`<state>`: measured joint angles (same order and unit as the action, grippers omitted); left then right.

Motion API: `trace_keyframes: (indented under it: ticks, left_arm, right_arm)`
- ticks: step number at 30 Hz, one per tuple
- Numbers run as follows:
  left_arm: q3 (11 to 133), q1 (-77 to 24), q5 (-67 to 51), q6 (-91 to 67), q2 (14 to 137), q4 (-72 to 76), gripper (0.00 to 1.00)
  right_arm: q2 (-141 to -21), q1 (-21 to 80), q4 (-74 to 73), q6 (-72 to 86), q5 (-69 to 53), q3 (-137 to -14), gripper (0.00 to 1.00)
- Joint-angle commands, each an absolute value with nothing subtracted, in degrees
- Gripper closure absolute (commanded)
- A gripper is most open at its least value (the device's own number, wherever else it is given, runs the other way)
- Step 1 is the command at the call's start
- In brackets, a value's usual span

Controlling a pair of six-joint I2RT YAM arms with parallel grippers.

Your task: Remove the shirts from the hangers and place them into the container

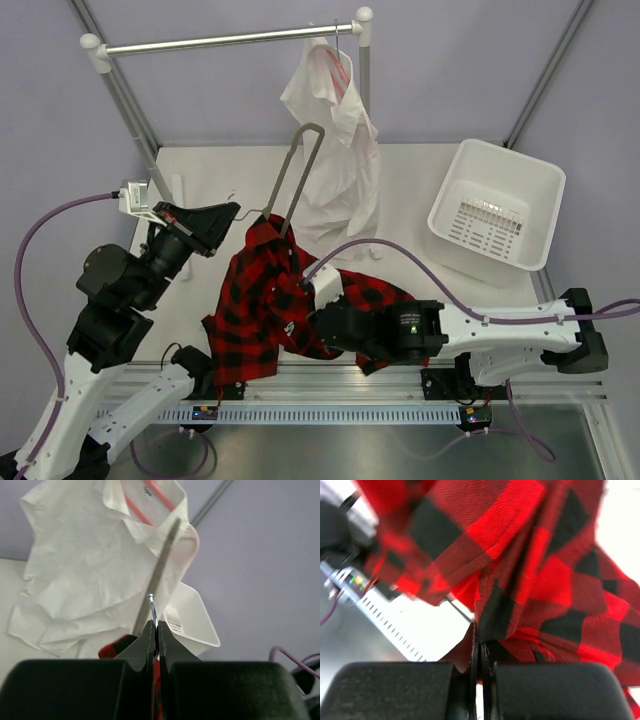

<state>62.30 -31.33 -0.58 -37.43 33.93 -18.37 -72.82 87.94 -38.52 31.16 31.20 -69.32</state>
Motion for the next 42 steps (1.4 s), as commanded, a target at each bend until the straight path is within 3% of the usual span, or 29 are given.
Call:
trace_keyframes:
  ticks: [1,7,11,15,16,17,18,19,21,25,30,33,35,37,42]
  left_arm:
    - [65.2,-31.6,9.6,-33.8,35.9,-12.3,1.00]
    - [75.7,-31.6,17.5,-27.8,45.3,-17.4,1.00]
    - [75.8,-31.5,19.1,-25.1,49.1,-14.2,1.00]
    - [72.3,-31.5,18.9,-25.6,50.2,-10.9,1.00]
    - [71.4,-31.5,19.0,-25.9,49.6,-10.3,1.00]
    - [70.7,-31.6,17.9,-26.9,49.2,-9.3,1.00]
    - [69.7,-31.6,17.4,-27.3,49.0,-9.3,1.00]
    - [69.3,-31.5,17.0,-27.8,48.9,-9.4,1.00]
    - [69.1,-31.6,16.2,-28.7,48.4,-10.5,1.00]
    - [70.0,-31.6,15.1,-27.8,47.7,-14.3,1.00]
    - [75.1,-31.6,6.8,-27.5,49.3,-24.0,1.00]
    - [75.1,-31.6,2.6,-28.5,47.2,-27.1,1.00]
    - [74.0,-31.6,-2.3,-29.1,45.9,-27.8,1.00]
    - [73.5,-31.6,-8.8,-29.4,44.6,-27.7,1.00]
    - [71.3,-31.6,-14.8,-30.7,40.7,-28.6,1.00]
  right_arm:
    - [-73.0,89.0,-34.3,30.9,26.7,-70.6,1.00]
    - [-73.1,89.2,-32.2,38.3,31.4,-64.2,1.00]
    - [-77.6,91.1,-29.3,37.0,27.5,-61.8,1.00]
    - [-83.1,92.1,-37.1,42.8,34.1,-66.3,1.00]
    - [-83.5,92.1,-38.7,44.6,36.4,-67.0,0.89]
    - [-84.1,92.1,-42.9,47.2,38.6,-67.8,0.69]
    - [-84.2,92.1,-44.5,49.8,42.5,-69.2,0.40]
    - [-84.1,92.2,-46.7,51.1,44.8,-70.1,0.28]
    - [-82.9,92.3,-51.5,52.6,50.1,-72.5,0.13]
    - [-77.7,92.2,-55.7,51.6,56.2,-76.2,0.09]
    - [-68.7,88.4,-42.3,34.8,50.6,-77.8,0.14]
    - [-64.4,82.3,-34.6,29.0,40.3,-78.0,0.22]
    - [-64.2,80.0,-32.1,26.8,37.1,-79.0,0.33]
    - [-65.1,77.5,-31.2,25.4,33.7,-81.7,0.36]
    - [-69.3,76.5,-31.4,25.5,35.0,-87.9,0.28]
